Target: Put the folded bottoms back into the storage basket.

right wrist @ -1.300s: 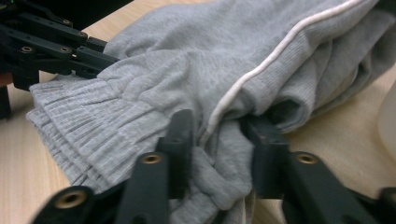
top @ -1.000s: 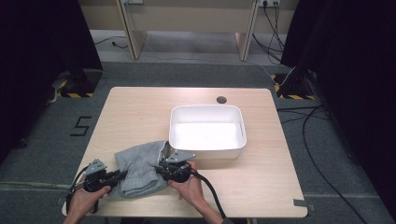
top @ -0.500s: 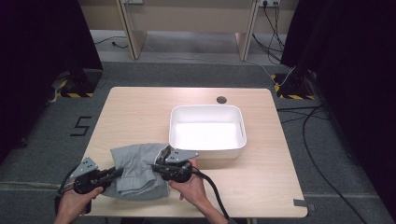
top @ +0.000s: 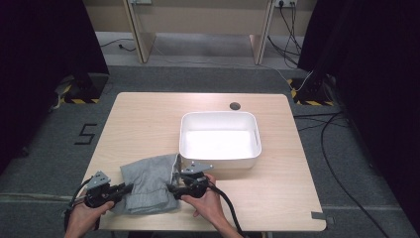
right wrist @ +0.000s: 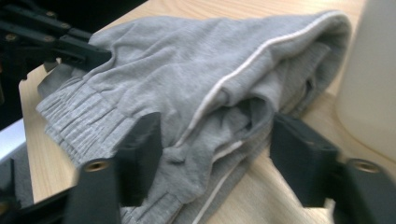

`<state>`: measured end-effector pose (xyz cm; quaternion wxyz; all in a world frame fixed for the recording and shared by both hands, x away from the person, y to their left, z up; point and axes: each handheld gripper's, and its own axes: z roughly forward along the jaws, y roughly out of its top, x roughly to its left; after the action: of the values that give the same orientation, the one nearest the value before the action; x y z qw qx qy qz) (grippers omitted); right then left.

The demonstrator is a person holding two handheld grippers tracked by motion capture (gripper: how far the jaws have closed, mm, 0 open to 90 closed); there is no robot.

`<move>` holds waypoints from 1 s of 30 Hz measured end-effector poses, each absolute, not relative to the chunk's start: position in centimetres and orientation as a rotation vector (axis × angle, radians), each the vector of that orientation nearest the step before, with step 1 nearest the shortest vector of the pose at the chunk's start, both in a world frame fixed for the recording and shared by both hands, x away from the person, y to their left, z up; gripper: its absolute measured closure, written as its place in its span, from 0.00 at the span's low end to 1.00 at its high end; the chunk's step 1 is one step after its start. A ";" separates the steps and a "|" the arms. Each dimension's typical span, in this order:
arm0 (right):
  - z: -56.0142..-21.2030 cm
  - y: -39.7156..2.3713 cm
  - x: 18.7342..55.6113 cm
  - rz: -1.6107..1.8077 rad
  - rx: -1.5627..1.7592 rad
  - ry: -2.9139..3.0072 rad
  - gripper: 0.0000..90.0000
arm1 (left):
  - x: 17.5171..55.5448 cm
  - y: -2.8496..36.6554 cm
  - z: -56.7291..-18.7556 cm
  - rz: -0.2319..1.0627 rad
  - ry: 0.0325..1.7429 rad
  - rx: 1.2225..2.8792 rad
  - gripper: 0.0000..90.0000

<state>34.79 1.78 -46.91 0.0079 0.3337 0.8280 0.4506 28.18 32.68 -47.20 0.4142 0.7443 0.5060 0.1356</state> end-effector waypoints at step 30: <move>-49.7 4.3 36.4 1.356 1.074 2.666 0.73 | 27.6 32.1 -48.9 0.247 1.270 1.873 0.87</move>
<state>36.41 4.32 -49.67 -0.0183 0.3379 0.8387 0.4267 27.57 32.11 -48.93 0.4190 0.7471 0.5066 0.0984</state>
